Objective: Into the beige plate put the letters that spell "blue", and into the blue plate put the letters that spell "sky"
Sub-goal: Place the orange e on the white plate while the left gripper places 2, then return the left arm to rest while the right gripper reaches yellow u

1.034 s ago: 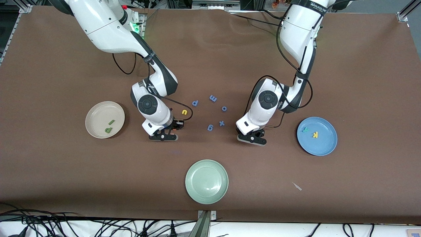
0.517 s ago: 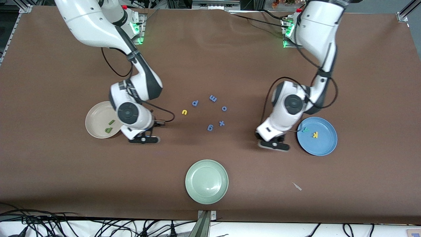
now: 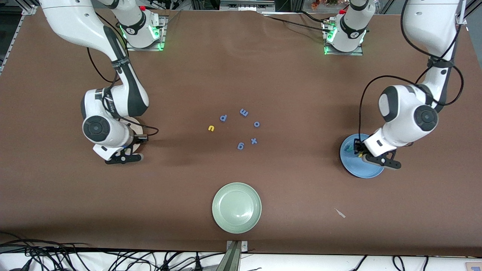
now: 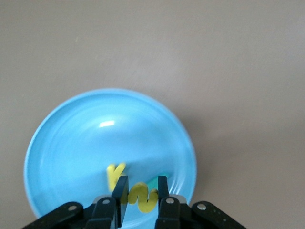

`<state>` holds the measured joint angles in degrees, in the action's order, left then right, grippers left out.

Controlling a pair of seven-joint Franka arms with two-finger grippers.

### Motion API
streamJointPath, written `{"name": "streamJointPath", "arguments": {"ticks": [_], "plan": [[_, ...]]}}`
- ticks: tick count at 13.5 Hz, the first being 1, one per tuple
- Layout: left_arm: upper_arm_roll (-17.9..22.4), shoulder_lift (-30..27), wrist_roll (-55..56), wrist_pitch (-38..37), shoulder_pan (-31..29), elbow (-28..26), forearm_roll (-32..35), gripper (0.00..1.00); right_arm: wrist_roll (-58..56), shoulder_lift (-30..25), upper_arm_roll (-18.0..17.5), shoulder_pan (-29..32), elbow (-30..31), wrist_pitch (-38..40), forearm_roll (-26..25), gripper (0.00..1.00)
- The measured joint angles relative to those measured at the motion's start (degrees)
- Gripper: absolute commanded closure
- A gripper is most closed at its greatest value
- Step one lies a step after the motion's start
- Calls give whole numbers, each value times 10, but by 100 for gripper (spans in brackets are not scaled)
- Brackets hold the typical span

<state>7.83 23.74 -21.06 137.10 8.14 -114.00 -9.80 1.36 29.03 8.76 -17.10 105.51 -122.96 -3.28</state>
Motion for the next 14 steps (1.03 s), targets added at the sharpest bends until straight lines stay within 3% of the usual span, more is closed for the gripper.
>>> {"name": "streamJointPath", "arguments": {"ticks": [1,2,3,4,5,9,11,14], "plan": [[0,-1,-8,0,-7,-10,10,74,-27,-4,14,0,11,-5,0,76],[0,-1,-10,1,-12,-17,21,58,-48,-5,28,1,18,-9,0,28],[0,-1,-11,1,-15,-21,27,30,-62,-5,38,3,23,-13,1,0],[0,-1,-11,1,-17,-23,29,11,-68,-5,42,7,28,-16,2,0],[0,-1,-12,2,-18,-24,29,0,-68,-5,42,11,30,-17,9,0],[0,-2,-12,3,-23,-26,29,0,-22,-8,27,4,29,-17,57,0],[0,-18,-12,3,-23,-31,29,0,64,-14,-10,-1,26,-17,58,0],[-1,-97,-12,3,-23,-54,29,0,197,-18,-66,-10,22,-18,58,0]]}}
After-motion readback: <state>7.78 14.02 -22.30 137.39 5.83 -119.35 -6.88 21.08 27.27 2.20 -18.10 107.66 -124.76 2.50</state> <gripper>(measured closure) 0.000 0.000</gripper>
